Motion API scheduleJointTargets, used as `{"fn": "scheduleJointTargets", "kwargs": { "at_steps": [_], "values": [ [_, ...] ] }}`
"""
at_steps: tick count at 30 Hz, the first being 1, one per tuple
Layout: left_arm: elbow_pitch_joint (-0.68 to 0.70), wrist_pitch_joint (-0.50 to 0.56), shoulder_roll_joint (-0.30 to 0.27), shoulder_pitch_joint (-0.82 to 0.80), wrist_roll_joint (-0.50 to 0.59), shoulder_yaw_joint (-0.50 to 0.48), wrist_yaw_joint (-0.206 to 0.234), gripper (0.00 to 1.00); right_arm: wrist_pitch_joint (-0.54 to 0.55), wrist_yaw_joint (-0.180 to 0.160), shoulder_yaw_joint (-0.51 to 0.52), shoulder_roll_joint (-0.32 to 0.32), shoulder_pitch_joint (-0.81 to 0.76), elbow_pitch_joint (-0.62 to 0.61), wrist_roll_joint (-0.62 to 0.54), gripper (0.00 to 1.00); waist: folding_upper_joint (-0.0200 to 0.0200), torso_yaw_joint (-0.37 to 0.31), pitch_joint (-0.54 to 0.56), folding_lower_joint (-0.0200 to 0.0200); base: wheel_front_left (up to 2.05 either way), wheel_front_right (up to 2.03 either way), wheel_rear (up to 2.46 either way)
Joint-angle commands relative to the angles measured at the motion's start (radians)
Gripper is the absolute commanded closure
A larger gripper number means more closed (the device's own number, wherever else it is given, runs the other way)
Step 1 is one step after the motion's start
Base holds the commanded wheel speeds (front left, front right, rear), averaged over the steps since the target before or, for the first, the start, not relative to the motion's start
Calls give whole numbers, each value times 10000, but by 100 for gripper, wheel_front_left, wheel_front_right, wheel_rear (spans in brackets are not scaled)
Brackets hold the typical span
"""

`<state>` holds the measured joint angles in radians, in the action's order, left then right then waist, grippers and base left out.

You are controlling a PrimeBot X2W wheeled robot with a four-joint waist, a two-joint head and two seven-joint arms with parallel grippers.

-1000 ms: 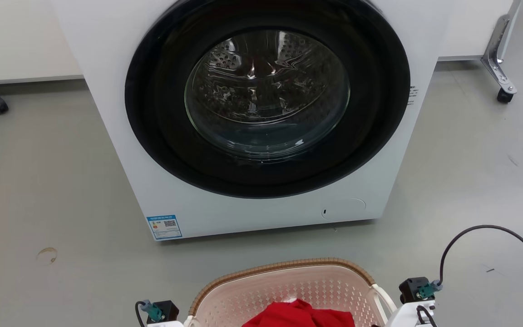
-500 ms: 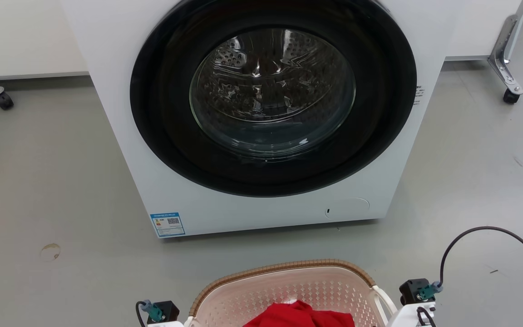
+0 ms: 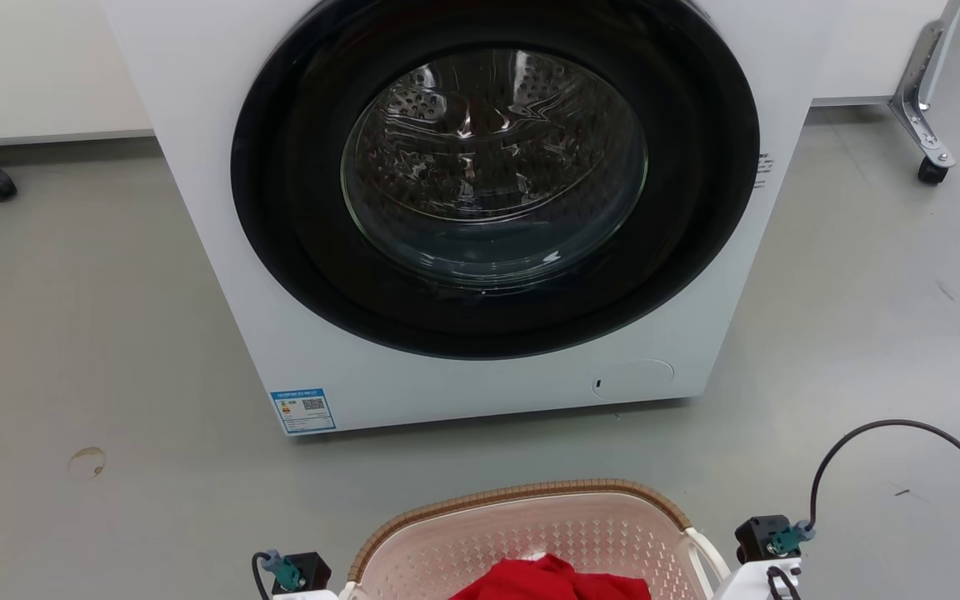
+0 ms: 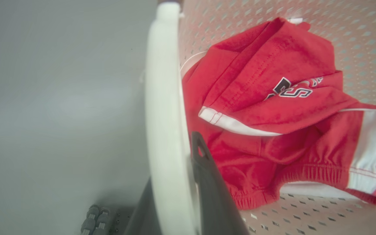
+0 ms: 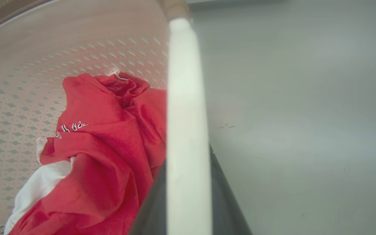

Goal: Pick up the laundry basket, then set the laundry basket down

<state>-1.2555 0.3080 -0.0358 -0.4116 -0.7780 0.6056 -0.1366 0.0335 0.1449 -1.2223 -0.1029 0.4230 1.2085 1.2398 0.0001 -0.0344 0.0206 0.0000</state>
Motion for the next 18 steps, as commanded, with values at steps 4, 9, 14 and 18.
{"fn": "scheduleJointTargets", "kwargs": {
  "at_steps": [4, 9, 14, 18],
  "values": [
    [-353, -44, -1933, -372, 65, -213, 486, 100, -140, -142, -28, 1531, -19, 758, 24, 100, -1, 2, -22, 0, 0, 0, 0],
    [-353, -50, -1931, -414, 53, -182, 487, 100, -165, -142, -27, 1531, -5, 760, 84, 100, -1, 17, -55, 0, 0, 0, 0],
    [-353, -47, -1946, -409, 67, -116, 536, 100, -168, -142, -47, 1531, 6, 766, 131, 100, -1, 36, -56, 0, 0, 0, 0],
    [-353, -23, -1950, -396, 43, -92, 563, 100, -150, -142, -55, 1531, -3, 774, 184, 100, -1, 51, -50, 0, 0, 0, 0]
  ]
}}
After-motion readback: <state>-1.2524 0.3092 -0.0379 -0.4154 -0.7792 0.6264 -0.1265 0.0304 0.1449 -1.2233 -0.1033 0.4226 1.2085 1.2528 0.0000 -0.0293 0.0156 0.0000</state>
